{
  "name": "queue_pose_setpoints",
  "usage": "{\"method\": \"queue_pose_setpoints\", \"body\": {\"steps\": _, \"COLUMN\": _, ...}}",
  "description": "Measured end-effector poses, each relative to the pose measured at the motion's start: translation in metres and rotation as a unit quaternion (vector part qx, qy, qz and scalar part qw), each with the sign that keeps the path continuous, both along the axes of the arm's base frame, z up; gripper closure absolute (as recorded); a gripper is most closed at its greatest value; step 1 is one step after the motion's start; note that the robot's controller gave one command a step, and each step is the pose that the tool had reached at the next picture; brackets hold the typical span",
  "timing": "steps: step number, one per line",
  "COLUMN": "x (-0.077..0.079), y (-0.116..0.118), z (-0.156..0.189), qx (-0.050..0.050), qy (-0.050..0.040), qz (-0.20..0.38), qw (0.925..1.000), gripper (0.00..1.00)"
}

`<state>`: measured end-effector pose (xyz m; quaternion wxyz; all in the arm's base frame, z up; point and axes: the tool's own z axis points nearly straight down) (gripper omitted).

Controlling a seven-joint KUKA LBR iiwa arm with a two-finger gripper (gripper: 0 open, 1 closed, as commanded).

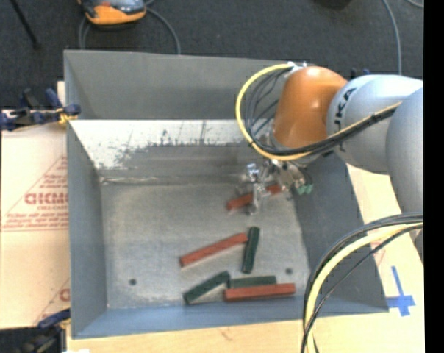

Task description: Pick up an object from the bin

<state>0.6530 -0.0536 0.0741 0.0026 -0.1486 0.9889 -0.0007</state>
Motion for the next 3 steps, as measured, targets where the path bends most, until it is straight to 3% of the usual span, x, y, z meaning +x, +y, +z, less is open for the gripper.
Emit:
{"method": "queue_pose_setpoints", "body": {"steps": 2, "x": -0.001, "y": -0.001, "z": 0.025, "qx": 0.0, "qy": 0.0029, "qz": 0.0, "qw": 1.0, "gripper": 1.0}}
{"method": "queue_pose_setpoints", "body": {"steps": 3, "x": 0.001, "y": -0.001, "z": 0.036, "qx": -0.001, "qy": -0.0015, "qz": 0.0, "qw": 1.0, "gripper": 1.0}}
